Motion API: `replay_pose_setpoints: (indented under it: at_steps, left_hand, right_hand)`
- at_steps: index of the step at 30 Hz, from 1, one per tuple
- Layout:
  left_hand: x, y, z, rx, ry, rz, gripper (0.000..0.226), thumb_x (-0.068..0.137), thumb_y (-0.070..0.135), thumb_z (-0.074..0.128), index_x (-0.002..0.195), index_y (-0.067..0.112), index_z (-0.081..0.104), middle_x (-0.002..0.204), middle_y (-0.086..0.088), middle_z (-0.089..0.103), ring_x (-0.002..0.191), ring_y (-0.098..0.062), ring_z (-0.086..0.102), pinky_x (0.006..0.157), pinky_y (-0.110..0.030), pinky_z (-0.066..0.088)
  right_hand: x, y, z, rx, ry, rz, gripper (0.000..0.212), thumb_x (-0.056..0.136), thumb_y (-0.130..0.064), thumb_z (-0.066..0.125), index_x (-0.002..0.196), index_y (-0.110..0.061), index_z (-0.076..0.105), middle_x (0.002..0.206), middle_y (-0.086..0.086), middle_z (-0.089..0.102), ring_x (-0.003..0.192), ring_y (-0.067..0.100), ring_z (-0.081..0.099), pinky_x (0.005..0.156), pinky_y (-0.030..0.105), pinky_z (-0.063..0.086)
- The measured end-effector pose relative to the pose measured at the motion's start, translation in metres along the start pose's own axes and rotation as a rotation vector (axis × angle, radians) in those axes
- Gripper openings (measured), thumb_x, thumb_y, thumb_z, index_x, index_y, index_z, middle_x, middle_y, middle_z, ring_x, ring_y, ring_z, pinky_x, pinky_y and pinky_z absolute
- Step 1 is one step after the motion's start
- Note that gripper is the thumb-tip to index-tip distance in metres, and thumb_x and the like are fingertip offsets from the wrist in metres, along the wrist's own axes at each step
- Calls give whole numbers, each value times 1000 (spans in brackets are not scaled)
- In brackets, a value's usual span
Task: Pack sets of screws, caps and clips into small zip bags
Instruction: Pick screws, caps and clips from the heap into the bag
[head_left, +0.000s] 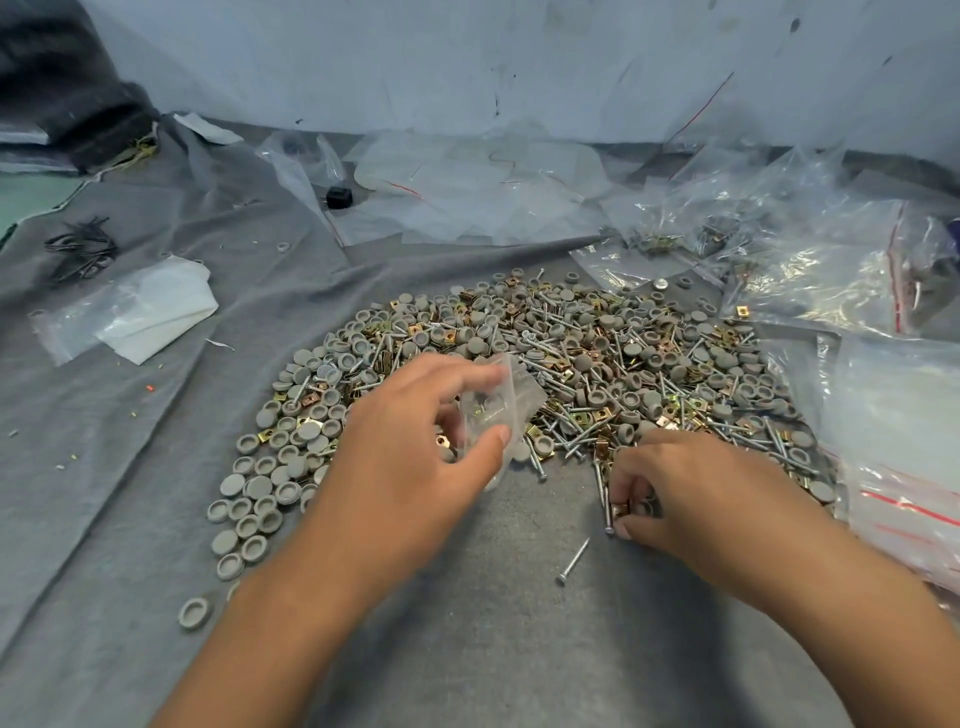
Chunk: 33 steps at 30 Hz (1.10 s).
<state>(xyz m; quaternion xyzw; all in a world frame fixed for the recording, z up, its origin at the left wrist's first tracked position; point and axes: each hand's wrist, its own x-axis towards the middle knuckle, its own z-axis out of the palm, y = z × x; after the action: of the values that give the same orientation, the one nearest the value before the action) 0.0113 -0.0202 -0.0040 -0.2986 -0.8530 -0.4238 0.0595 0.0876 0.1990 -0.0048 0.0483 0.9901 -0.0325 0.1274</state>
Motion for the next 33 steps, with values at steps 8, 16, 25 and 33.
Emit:
replay_pose_setpoints:
  at_steps: [8,16,25,33]
  left_hand:
    - [-1,3,3,131,-72,49,48,86,40,60,134,36,57,111,35,52,87,9,54,74,-8,46]
    - [-1,2,2,143,-75,49,48,86,40,60,134,35,58,113,29,55,89,8,53,73,-10,45]
    - [-2,0,2,169,-86,49,50,87,41,60,136,37,55,115,28,54,90,5,54,80,-5,44]
    - [-3,-3,4,170,-98,49,50,88,40,59,137,40,51,116,29,53,96,7,53,87,-2,41]
  right_hand:
    - [0,-2,5,-7,85,-12,12,91,-41,64,91,-36,53,93,-19,50,88,4,53,68,26,49]
    - [6,-1,7,19,181,58,9,90,-35,62,93,-32,53,83,-13,61,80,11,61,62,28,49]
    - [5,8,8,56,121,-28,17,88,-40,70,88,-38,53,81,-22,49,76,-3,51,59,20,41]
    - [6,6,14,169,155,-56,21,90,-34,69,82,-36,49,86,-20,50,77,-2,50,67,22,46]
